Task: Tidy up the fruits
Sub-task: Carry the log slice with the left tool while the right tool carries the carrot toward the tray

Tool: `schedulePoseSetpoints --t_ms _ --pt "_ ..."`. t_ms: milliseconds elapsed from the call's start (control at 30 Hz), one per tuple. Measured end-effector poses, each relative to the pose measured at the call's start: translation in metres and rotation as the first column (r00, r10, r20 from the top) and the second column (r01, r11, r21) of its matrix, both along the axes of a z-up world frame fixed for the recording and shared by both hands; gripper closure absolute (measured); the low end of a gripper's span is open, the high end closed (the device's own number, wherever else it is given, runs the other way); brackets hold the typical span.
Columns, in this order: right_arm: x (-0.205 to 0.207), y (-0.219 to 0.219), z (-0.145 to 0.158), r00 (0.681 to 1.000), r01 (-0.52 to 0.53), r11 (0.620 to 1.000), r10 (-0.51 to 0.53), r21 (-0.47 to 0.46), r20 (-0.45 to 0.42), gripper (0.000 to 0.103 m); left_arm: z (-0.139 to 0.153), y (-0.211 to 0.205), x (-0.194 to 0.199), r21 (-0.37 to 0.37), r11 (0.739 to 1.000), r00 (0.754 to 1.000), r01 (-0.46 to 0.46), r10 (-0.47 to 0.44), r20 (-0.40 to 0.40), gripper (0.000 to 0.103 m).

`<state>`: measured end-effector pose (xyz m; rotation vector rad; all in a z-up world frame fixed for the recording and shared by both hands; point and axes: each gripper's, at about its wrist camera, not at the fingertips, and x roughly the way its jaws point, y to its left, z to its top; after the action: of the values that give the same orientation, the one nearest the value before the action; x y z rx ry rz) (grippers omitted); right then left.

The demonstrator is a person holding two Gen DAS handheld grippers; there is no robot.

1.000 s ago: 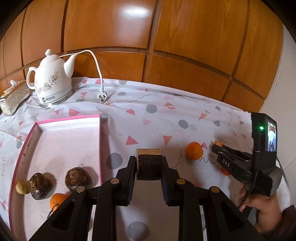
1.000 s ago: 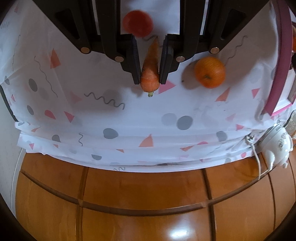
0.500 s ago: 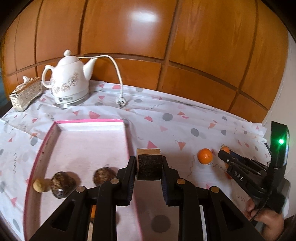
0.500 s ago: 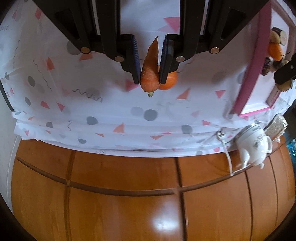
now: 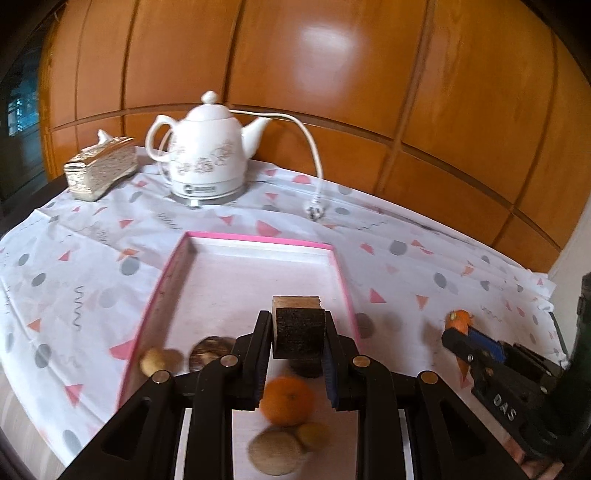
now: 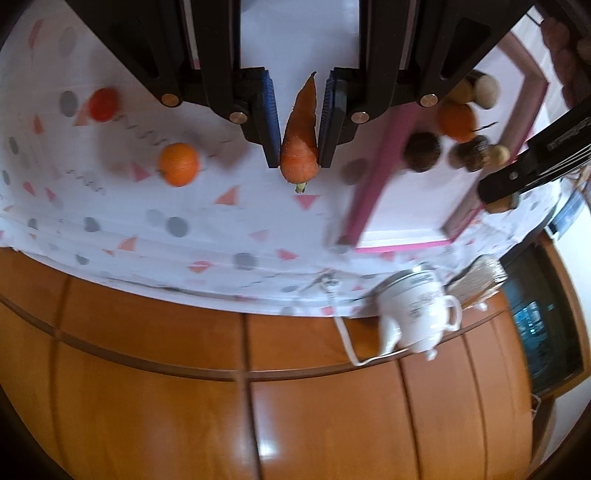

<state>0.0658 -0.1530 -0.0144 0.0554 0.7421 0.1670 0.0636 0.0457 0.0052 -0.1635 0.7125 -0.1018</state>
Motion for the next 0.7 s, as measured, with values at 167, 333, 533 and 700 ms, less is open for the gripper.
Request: schedulePoseSetpoints --t_ms 167,333,533,700 --pt "-0.005 0.032 -0.003 0.996 -0.089 0.996 0.089 0.026 -0.021 0.083 -0.002 0.017 -0.001 -0.001 0.999 0.999 -0.032 0.032 -0.004 0.078" --pt "-0.011 0.056 -0.002 0.988 -0.149 0.988 0.150 0.036 -0.029 0.083 -0.006 0.027 -0.002 0.003 0.999 0.999 -0.049 0.049 -0.007 0.078" --pt "-0.015 0.075 -0.001 0.980 -0.191 0.980 0.193 0.050 -0.040 0.083 -0.011 0.036 -0.004 -0.009 0.999 0.999 -0.050 0.050 -0.019 0.078" --pt "-0.023 0.086 -0.003 0.974 -0.220 0.974 0.223 0.061 -0.047 0.083 -0.016 0.045 -0.009 -0.024 0.999 0.998 -0.047 0.046 -0.032 0.078"
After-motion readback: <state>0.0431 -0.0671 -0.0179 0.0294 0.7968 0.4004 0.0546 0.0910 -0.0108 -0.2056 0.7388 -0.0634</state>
